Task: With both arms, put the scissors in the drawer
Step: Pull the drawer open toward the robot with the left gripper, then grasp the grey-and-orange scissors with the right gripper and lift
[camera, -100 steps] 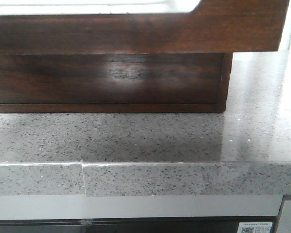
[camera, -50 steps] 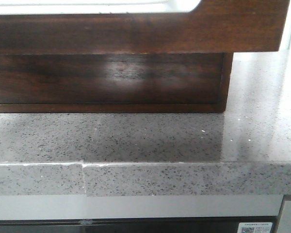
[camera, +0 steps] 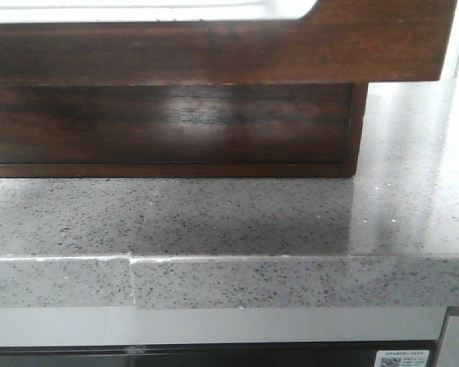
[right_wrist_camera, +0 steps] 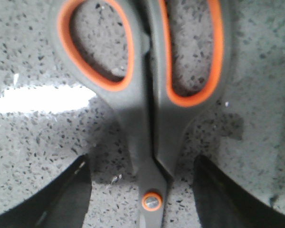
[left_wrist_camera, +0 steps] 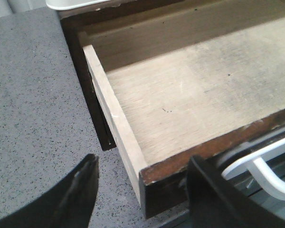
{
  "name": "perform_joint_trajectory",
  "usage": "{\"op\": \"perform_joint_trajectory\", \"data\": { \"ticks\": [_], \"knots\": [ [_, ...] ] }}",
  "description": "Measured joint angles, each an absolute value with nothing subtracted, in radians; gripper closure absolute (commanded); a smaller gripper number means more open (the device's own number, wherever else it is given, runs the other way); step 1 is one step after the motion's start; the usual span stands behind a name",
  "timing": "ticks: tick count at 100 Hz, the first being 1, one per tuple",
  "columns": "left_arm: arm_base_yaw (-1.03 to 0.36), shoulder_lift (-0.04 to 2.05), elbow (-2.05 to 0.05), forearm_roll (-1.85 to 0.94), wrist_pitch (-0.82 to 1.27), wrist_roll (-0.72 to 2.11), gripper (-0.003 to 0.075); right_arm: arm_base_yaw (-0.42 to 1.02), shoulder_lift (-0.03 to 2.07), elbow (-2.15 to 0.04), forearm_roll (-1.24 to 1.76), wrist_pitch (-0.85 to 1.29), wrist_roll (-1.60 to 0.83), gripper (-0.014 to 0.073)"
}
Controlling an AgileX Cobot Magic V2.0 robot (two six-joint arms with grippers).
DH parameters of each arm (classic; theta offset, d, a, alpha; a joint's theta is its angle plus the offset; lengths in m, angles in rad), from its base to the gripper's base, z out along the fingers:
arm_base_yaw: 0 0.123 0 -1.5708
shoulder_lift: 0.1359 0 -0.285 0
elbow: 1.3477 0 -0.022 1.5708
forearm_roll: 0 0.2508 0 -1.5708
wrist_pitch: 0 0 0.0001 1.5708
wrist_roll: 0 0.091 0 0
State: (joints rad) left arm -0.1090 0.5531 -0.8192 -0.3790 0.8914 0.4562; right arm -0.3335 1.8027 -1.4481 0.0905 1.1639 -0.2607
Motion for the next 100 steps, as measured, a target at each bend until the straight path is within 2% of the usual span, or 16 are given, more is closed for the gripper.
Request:
{"op": "perform_joint_trajectory", "data": {
  "ticks": [13, 35, 66, 100],
  "knots": [
    [-0.109, 0.553, -0.819, -0.379, 0.891, 0.456, 0.0334, -0.334, 1.809, -1.454, 0.083, 1.168, -0.262, 0.0300],
    [-0.109, 0.553, -0.819, -0.379, 0.891, 0.456, 0.0334, -0.334, 1.809, -1.454, 0.075, 1.182, -0.267, 0.0361],
    [-0.109, 0.553, -0.819, -0.379, 0.889, 0.456, 0.0334, -0.334, 1.809, -1.454, 0.071, 1.193, -0.269, 0.0545],
    [-0.109, 0.553, -0.819, -0.379, 0.889, 0.456, 0.0334, -0.323, 1.760, -1.474, 0.069, 1.198, -0.275, 0.0554]
  ]
}}
